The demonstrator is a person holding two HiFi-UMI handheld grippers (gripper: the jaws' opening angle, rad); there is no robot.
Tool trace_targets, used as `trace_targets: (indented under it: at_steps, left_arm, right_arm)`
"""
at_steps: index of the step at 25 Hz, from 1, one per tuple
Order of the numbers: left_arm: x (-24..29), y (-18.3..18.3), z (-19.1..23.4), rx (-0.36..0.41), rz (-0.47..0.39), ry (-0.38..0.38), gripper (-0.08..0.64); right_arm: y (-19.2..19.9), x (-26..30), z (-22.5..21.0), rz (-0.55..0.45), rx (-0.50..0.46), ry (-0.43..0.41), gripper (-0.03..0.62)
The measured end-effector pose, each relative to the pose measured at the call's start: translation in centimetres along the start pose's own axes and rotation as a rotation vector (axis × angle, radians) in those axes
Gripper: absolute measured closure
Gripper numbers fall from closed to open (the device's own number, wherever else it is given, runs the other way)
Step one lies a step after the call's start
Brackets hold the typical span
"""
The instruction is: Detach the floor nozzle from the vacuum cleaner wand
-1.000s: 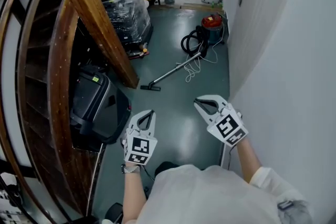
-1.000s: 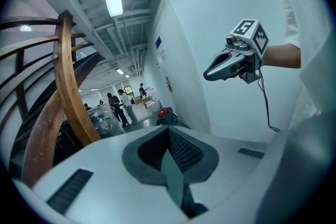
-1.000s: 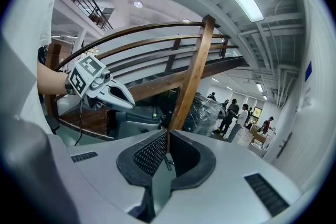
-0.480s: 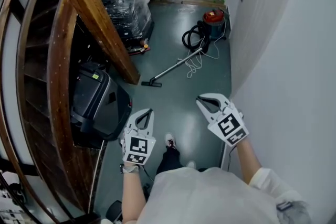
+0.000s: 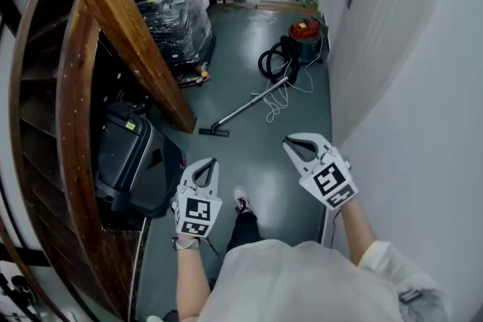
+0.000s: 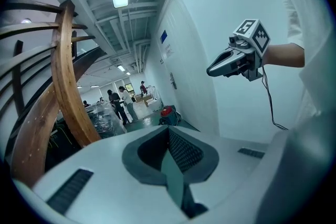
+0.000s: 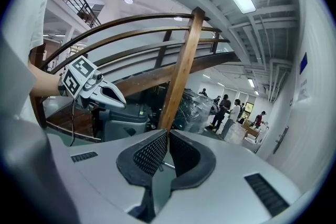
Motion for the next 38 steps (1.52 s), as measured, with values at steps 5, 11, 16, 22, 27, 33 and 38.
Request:
trace_targets:
  at_steps: [5, 11, 16, 22, 27, 33, 38]
  left_arm:
    - [3.4, 0.3, 6.4, -0.014, -0.01, 0.003, 0.565]
    - [7.1, 0.8, 14.1, -0.036, -0.009, 0.021, 0.565]
    - [9.5, -0.3, 19.5, -0.029, -0.023, 0.012, 0.565]
    - [12.1, -1.6, 23.3, -0.016, -0.04, 0.018, 0.565]
    - [14.2, -1.8, 25.9, -0.024, -0.044, 0.029, 0.563]
    - [15.7, -2.1, 28.1, -0.033, -0.064, 0.042, 0.561]
    - [16.9, -1.3, 29.3, -0.025, -0.047, 0.061, 0.561]
  right_arm:
    - [-1.3, 5.8, -2.2, 0.011, -0.016, 0.017, 0.56]
    - [-2.2, 11.3, -3.9, 0.046, -0.017, 0.048, 0.559]
    - [-3.8, 14.9, -5.8, 0.035, 0.023, 0.078, 0.559]
    - [-6.1, 19.5, -8.3, -0.033, 0.044, 0.09, 0.56]
    - [-7.9, 22.8, -9.4, -0.09, 0.041, 0.058, 0.56]
    - [-7.9, 26.2, -10.0, -0.058, 0.034, 0.054, 0.56]
    - [-8.0, 28.6, -10.1, -0.057, 0.026, 0.041, 0.56]
Point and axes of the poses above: the fingertips, and each gripper's own axes: x forward along the fingers, z to its left, y out of its underside, the point moved 2 cm from there along -x, backward along the fingers, and after that the axes turned 11 degrees about y, right-handed, at the moved point
